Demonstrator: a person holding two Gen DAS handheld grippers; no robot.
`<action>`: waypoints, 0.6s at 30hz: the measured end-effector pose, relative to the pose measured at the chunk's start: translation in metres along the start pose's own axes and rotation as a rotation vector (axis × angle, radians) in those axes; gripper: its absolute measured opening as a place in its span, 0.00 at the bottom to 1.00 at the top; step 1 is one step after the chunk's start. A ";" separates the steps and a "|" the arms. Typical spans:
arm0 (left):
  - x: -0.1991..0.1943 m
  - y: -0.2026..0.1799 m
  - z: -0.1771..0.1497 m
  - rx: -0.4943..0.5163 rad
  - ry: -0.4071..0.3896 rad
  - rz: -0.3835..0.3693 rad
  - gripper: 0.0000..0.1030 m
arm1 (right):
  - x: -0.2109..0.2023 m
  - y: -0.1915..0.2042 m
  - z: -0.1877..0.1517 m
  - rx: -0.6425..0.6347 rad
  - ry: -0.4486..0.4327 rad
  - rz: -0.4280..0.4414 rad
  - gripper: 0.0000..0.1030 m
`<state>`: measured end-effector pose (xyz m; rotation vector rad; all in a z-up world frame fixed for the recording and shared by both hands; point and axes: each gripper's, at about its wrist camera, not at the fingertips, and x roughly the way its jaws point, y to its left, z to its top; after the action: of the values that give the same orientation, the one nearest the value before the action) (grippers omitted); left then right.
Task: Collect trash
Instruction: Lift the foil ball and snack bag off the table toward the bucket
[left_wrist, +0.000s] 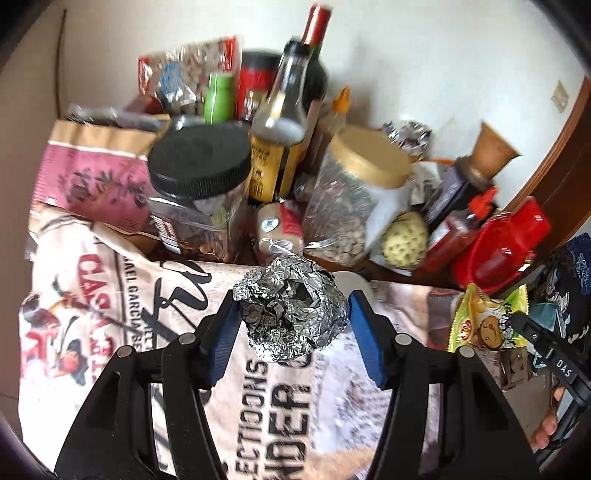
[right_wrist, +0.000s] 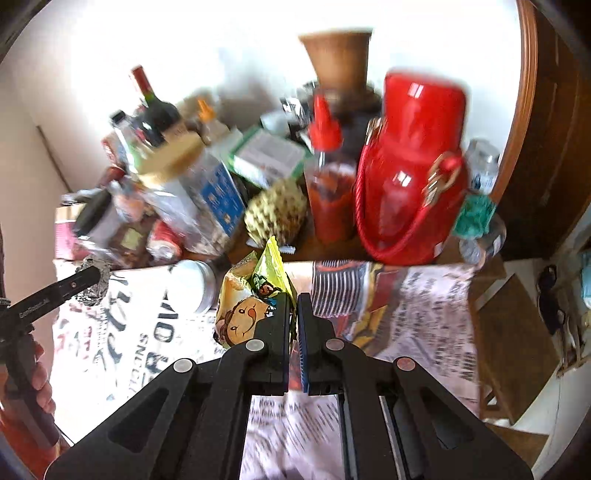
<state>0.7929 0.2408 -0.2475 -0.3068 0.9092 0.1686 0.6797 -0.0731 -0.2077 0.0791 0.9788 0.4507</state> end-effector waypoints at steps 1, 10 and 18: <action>-0.014 -0.002 -0.003 0.000 -0.013 0.002 0.56 | -0.002 0.000 0.002 -0.013 -0.010 0.002 0.04; -0.125 -0.056 -0.049 0.006 -0.137 0.004 0.56 | -0.064 -0.003 -0.011 -0.075 -0.108 0.055 0.04; -0.224 -0.105 -0.098 0.024 -0.264 -0.014 0.56 | -0.134 -0.008 -0.037 -0.157 -0.182 0.074 0.04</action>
<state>0.6124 0.1063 -0.1059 -0.2616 0.6468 0.1802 0.5885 -0.1394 -0.1261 0.0143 0.7609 0.5765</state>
